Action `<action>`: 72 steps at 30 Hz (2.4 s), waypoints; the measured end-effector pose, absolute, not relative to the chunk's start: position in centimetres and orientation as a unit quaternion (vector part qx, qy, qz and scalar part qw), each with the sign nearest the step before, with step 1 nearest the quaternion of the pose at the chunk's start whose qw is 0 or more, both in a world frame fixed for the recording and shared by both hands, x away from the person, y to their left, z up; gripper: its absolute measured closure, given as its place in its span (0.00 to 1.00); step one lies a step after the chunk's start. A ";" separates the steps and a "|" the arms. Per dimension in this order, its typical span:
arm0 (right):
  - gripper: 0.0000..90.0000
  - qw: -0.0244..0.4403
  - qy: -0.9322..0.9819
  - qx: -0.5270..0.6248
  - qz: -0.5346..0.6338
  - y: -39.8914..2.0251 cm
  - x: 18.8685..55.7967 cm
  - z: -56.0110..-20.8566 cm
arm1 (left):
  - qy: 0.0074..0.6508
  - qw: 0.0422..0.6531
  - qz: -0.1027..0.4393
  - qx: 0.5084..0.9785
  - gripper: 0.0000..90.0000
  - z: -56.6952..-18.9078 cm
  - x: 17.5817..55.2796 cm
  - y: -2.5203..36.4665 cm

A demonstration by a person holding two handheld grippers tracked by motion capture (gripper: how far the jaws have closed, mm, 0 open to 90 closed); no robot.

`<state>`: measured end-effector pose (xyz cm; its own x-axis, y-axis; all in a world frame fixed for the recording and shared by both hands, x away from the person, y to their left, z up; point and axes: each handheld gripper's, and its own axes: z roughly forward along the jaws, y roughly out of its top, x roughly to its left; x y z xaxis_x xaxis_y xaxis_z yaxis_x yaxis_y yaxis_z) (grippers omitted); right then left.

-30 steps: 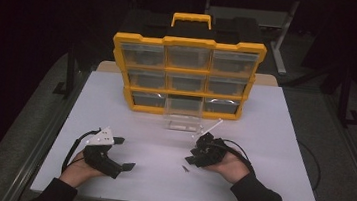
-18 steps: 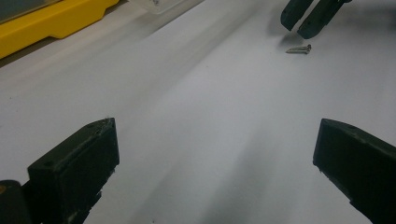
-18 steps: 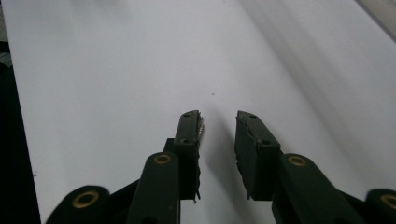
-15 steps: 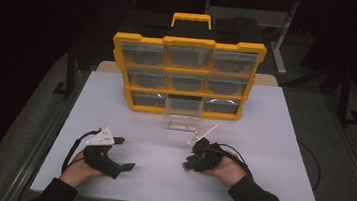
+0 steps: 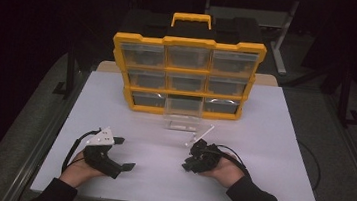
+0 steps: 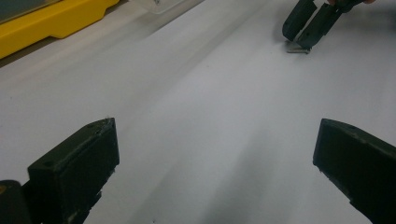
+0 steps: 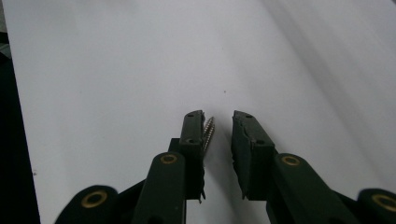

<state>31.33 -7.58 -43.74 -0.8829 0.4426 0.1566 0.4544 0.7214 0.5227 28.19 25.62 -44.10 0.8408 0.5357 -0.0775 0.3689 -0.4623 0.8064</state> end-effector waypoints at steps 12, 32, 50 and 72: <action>0.86 0.007 -0.929 -0.242 -0.279 -7.6 31.4 -43.9 | 0.267 0.446 0.094 0.849 0.00 -44.1 28.2 25.6; 0.95 -0.008 -0.933 -0.233 -0.274 -7.6 31.4 -43.9 | 0.266 0.444 0.092 0.851 0.00 -44.1 28.2 25.6; 0.95 -0.012 -0.928 -0.236 -0.288 -8.2 32.0 -42.4 | 0.270 0.446 0.087 0.849 0.00 -44.1 28.3 25.6; 0.95 -0.029 -0.916 -0.242 -0.319 -9.2 33.7 -38.4 | 0.269 0.445 0.087 0.850 0.00 -44.2 28.4 25.6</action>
